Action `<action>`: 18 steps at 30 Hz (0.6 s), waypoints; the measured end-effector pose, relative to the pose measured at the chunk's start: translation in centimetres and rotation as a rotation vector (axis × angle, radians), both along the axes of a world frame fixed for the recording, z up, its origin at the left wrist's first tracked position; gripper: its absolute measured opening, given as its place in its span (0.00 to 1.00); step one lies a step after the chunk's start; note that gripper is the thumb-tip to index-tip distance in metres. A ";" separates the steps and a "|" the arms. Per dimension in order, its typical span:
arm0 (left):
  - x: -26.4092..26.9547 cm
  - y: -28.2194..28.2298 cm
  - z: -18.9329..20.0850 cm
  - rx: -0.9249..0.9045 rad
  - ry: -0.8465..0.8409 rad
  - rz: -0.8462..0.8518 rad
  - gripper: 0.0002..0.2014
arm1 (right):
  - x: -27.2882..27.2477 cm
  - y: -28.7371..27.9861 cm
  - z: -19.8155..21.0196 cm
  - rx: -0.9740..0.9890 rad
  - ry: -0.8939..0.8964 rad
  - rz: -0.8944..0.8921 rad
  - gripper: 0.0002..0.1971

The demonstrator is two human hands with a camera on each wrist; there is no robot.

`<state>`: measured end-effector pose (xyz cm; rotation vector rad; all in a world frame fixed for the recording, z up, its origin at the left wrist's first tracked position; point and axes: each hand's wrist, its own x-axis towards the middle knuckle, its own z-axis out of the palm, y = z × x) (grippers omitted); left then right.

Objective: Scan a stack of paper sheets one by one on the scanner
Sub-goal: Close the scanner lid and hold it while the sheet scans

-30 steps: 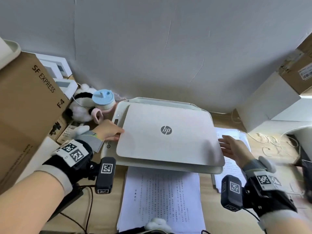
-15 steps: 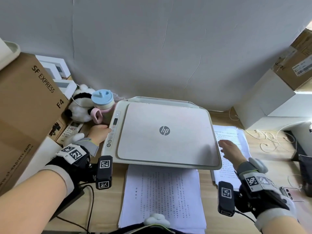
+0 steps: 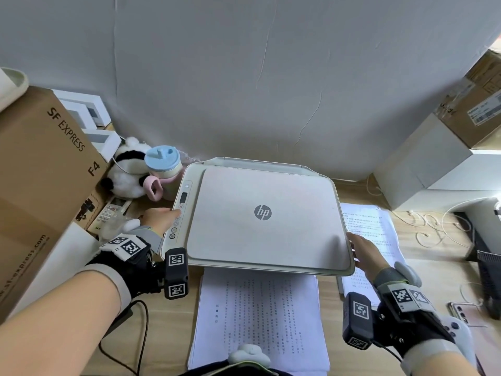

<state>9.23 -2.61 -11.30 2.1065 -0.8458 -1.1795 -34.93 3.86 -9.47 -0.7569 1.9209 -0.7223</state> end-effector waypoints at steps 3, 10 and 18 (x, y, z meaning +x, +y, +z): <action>0.2 0.1 -0.5 0.009 -0.029 0.003 0.14 | 0.0 0.2 -0.1 -0.003 -0.020 -0.026 0.12; -0.4 1.7 -1.3 0.013 -0.074 0.077 0.21 | 0.0 1.3 -0.6 -0.051 -0.119 -0.123 0.06; 0.5 3.1 -2.9 -0.109 0.013 0.112 0.12 | 0.5 3.2 -0.2 -0.081 -0.197 -0.190 0.17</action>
